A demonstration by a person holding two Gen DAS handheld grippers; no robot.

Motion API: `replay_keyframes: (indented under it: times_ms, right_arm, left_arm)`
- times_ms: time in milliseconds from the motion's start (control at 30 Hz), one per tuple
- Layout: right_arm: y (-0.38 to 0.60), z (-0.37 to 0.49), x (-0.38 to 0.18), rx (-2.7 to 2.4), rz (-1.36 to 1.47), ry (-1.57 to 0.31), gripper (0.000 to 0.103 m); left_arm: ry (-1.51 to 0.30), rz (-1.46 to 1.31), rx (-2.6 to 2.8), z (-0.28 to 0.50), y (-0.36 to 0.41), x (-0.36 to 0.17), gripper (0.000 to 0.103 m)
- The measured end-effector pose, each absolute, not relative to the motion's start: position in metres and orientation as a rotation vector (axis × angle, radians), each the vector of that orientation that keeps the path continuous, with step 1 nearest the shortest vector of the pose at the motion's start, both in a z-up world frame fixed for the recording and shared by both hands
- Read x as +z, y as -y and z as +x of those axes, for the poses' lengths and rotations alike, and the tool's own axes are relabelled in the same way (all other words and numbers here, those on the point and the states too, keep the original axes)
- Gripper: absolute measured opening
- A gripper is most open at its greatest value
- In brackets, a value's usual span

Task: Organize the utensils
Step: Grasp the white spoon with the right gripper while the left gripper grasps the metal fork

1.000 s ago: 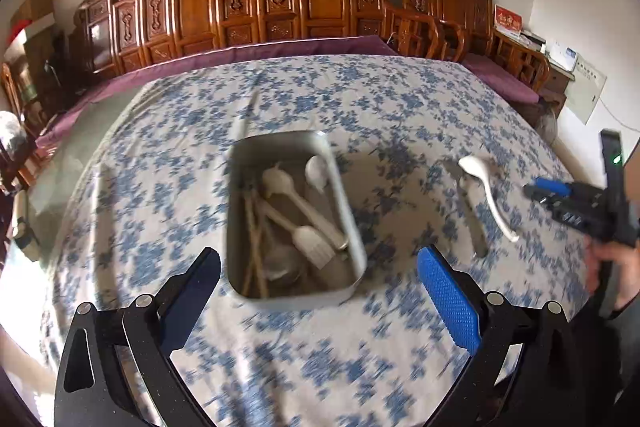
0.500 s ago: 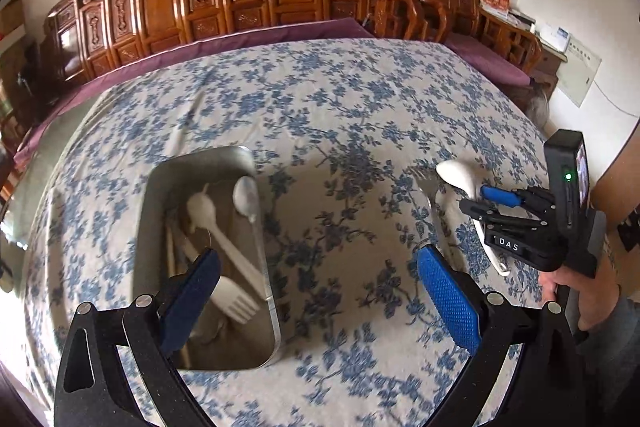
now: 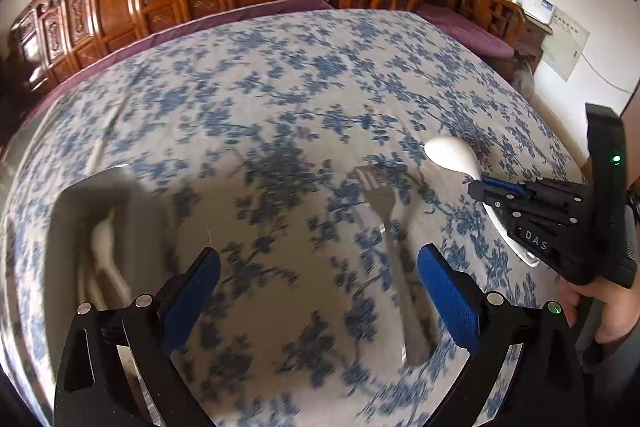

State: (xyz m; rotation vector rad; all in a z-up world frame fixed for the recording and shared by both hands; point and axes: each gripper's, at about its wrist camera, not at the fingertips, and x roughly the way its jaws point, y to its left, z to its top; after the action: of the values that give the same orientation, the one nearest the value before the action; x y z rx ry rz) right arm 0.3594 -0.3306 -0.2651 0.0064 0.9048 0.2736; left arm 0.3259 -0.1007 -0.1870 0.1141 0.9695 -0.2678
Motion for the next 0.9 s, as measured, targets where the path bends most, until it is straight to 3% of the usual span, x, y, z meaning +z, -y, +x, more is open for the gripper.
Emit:
replay_keyframes:
  times_ms: [133,400,567,733,800,900]
  right_arm:
    - [0.338,0.362,-0.265,0.264,0.015,-0.903,0.011]
    - [0.343,0.365,-0.266,0.267,0.036,-0.903,0.011]
    - [0.344,0.366,-0.267,0.268,0.044,-0.901,0.011]
    - [0.343,0.366,-0.267,0.267,0.046,-0.9,0.011]
    - [0.343,0.366,-0.267,0.267,0.042,-0.899,0.011]
    - [0.343,0.366,-0.267,0.269,0.043,-0.9,0.011]
  left_arm:
    - [-0.987,0.135,-0.3,0.337,0.119,-0.199,0.09]
    - [-1.039,0.165,-0.347,0.351,0.145,-0.219,0.053]
    - [-1.074,0.156,-0.369,0.358,0.153,-0.228,0.037]
    - [-1.071,0.165,-0.358,0.358,0.157,-0.229,0.032]
    - [-1.062,0.179,-0.334,0.358,0.156,-0.229,0.015]
    - [-1.075,0.157,-0.347,0.359,0.151,-0.229,0.009]
